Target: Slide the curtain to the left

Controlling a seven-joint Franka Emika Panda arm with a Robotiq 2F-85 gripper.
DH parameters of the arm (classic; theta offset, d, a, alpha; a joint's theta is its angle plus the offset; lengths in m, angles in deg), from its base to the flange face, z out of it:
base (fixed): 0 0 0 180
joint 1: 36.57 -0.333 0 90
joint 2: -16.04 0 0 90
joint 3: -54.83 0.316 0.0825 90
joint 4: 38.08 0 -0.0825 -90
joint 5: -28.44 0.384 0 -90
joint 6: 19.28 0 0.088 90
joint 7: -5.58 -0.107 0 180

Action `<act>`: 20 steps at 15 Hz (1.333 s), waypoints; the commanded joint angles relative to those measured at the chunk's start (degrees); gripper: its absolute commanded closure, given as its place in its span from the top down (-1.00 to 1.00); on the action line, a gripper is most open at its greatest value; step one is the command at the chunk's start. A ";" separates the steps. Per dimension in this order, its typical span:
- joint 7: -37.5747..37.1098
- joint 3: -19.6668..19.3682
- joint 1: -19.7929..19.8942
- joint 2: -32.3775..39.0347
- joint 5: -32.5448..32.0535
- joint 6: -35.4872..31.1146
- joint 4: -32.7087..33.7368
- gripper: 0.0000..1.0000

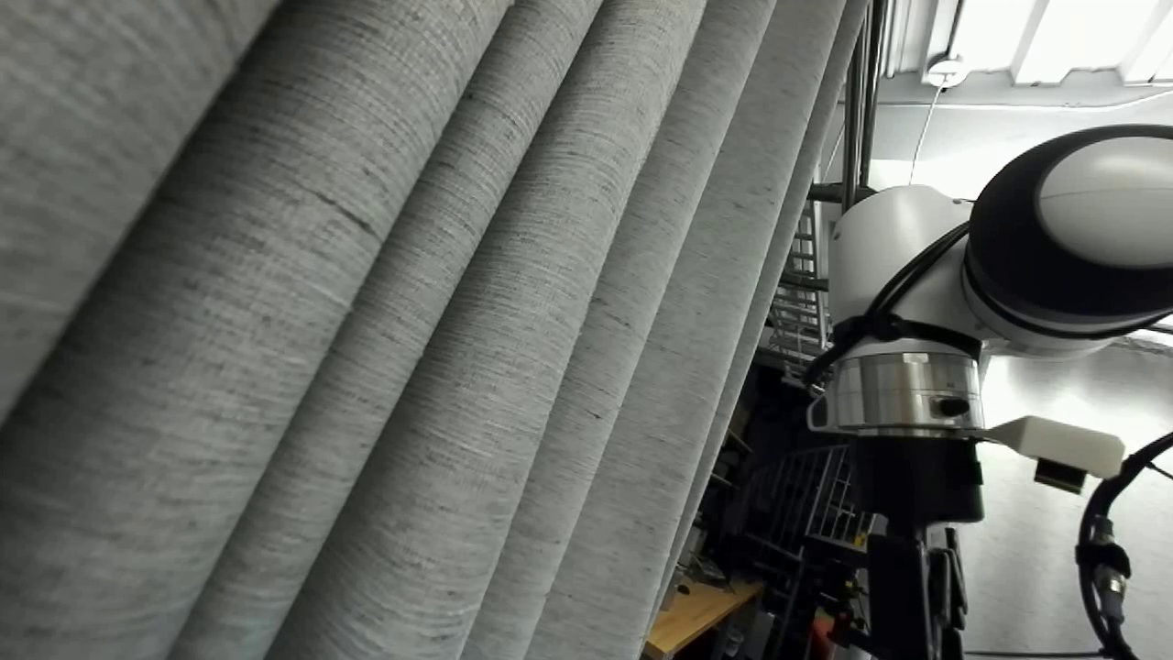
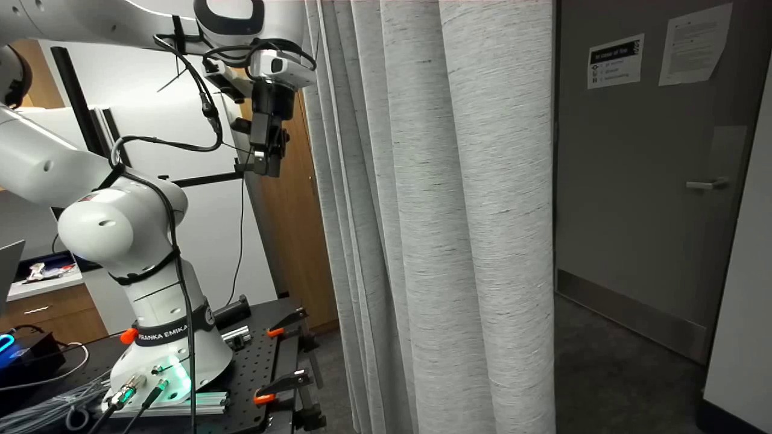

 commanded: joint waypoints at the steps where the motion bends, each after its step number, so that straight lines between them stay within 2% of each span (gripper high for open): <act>1: -0.49 -0.61 -0.86 0.15 -0.30 0.08 0.08 1.00; 10: -0.73 -0.74 -0.65 0.03 -0.35 -0.49 -0.04 1.00; 20: -2.83 -7.27 5.37 0.98 -1.44 -5.33 -1.44 1.00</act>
